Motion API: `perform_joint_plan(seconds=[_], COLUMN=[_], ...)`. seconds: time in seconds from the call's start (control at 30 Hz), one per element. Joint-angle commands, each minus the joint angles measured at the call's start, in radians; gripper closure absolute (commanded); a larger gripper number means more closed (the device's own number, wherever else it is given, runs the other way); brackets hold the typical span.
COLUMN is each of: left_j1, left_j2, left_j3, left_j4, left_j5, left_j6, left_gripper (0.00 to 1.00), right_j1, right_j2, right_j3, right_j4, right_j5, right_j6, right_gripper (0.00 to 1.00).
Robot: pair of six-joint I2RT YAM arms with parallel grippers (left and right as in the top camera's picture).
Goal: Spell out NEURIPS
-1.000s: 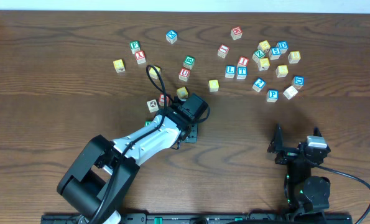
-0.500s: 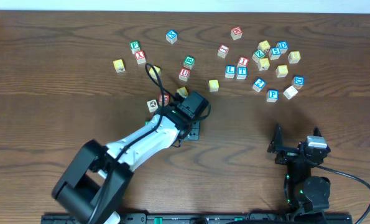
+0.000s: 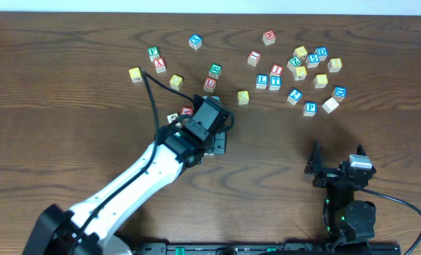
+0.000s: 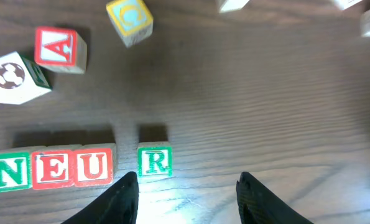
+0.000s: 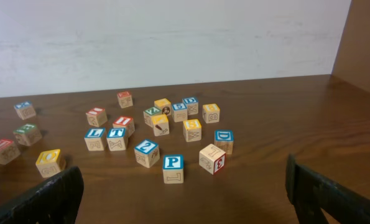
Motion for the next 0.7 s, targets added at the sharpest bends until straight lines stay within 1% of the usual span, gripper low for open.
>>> perform_joint_plan(seconds=[0.0,0.03,0.27,0.37,0.4,0.67], left_j1=[0.003,0.003,0.004,0.004,0.004,0.004], left_j2=[-0.061,-0.071,-0.096,-0.096,-0.096,-0.095], left_j3=[0.03,0.03,0.03,0.03,0.03,0.03], left_j4=[-0.003,-0.003,-0.011,-0.024,-0.028,-0.034], left_j5=[-0.006,-0.006,-0.036,-0.036,-0.036,-0.037], left_j6=[0.022,0.022,0.023,0.025,0.025,0.026], left_gripper=[0.49,0.46,0.37,0.34,0.31,0.3], right_j1=[0.001,0.001,0.001,0.001,0.001,0.001], right_j2=[-0.002,-0.002,-0.002,-0.002,-0.002,-0.002], right_j3=[-0.002,-0.002,-0.002,-0.002,-0.002,-0.002], right_j4=[-0.004,-0.004,-0.004,-0.004,-0.004,-0.004], right_j5=[0.002,0.002,0.002,0.001,0.002,0.002], right_j6=[-0.008,-0.008,-0.008,-0.008,-0.008,-0.008], right_gripper=[0.01,0.01,0.01,0.01,0.01,0.01])
